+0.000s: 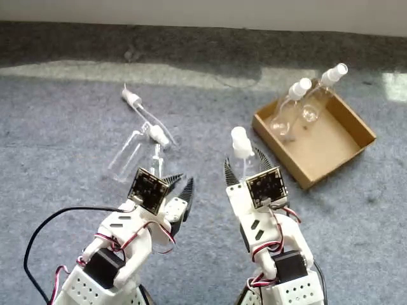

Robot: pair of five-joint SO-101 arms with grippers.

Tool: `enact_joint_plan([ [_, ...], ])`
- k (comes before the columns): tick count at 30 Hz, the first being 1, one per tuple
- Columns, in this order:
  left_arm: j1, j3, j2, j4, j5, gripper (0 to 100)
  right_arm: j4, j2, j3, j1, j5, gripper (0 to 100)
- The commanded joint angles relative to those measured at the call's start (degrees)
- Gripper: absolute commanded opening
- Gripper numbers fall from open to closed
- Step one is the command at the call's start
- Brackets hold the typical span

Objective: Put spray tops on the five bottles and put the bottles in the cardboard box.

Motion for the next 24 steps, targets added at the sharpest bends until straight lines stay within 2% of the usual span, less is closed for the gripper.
enact_joint_plan([
  [1, 6.5, 0.7, -0.3, -0.4, 0.7, 1, -3.9, -0.9, 9.5, 0.7, 0.1, 12.5],
  [6, 10.5, 0.7, -0.3, -0.4, 0.7, 1, -11.6, -0.9, 9.5, 0.3, 0.1, 12.4],
  [10, 13.4, 0.7, -0.3, -0.4, 0.7, 1, -17.9, -0.9, 9.5, -4.9, 0.1, 12.4],
  [15, 16.6, 0.7, -0.3, -0.4, 0.7, 1, -18.4, -0.9, 9.4, -16.0, 0.1, 12.4],
  [24, 18.2, 0.7, -0.3, -0.5, 0.7, 1, -18.1, -0.9, 8.1, -21.1, 0.1, 12.4],
])
